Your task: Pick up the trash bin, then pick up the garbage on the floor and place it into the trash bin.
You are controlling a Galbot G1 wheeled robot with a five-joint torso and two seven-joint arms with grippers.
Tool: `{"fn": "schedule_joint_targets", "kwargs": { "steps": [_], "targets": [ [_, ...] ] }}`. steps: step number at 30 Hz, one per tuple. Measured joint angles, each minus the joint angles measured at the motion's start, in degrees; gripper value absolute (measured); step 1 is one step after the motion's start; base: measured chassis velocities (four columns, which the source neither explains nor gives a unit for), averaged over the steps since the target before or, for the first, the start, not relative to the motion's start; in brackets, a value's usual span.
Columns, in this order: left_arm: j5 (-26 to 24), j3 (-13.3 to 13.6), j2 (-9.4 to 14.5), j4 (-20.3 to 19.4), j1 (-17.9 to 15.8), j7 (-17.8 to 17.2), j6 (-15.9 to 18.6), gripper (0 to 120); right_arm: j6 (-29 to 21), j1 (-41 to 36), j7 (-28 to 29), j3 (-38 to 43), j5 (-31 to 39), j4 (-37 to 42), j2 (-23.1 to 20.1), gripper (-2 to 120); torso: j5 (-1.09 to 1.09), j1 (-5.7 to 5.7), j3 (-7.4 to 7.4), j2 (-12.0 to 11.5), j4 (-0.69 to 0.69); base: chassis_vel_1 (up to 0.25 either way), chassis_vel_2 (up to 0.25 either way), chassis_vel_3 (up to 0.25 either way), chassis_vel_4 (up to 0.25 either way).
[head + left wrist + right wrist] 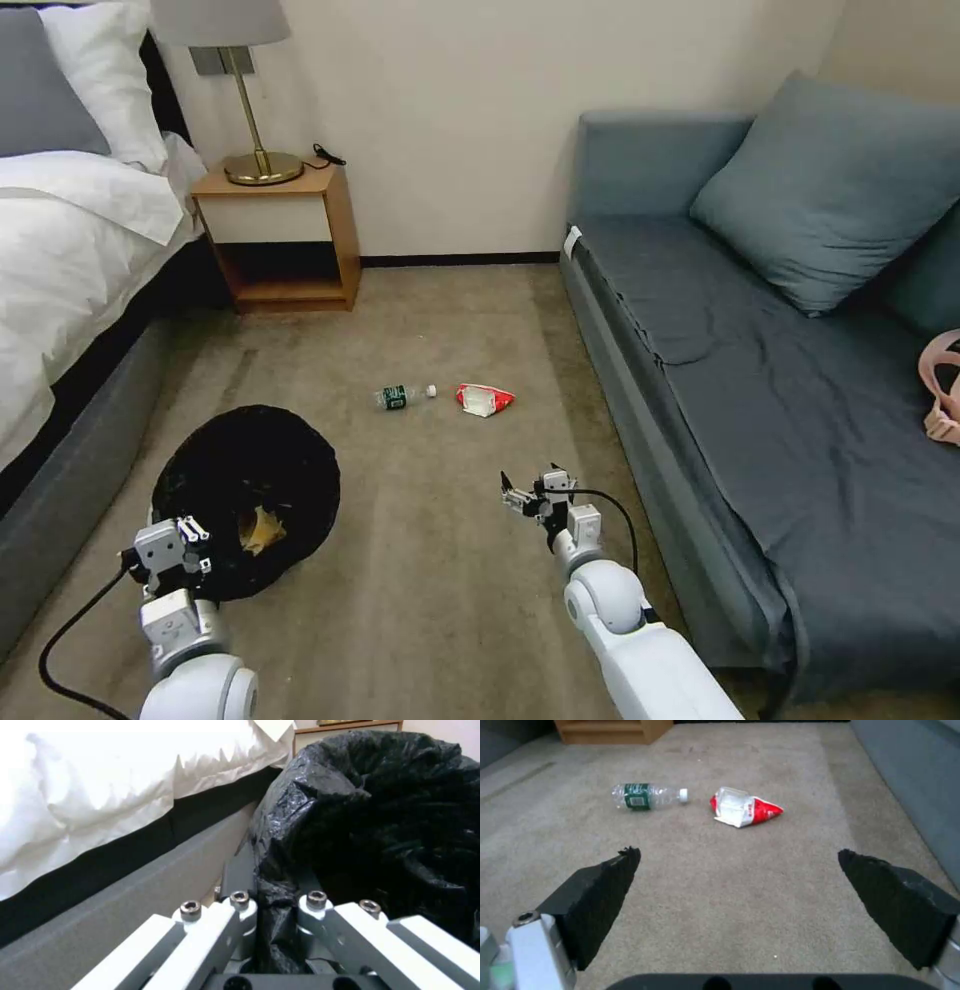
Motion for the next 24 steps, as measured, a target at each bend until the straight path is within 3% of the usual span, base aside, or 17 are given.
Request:
{"fn": "schedule_joint_targets", "kwargs": {
  "steps": [24],
  "targets": [
    [-0.53,-0.47,0.41,0.23,0.29,-0.13,-0.53,4,1.41,-0.75,-1.33,0.66,-0.72,-0.87,0.58,100,0.00,0.00,0.00,0.00,0.00,-0.065,0.062,0.062,-0.065]
  ]
}}
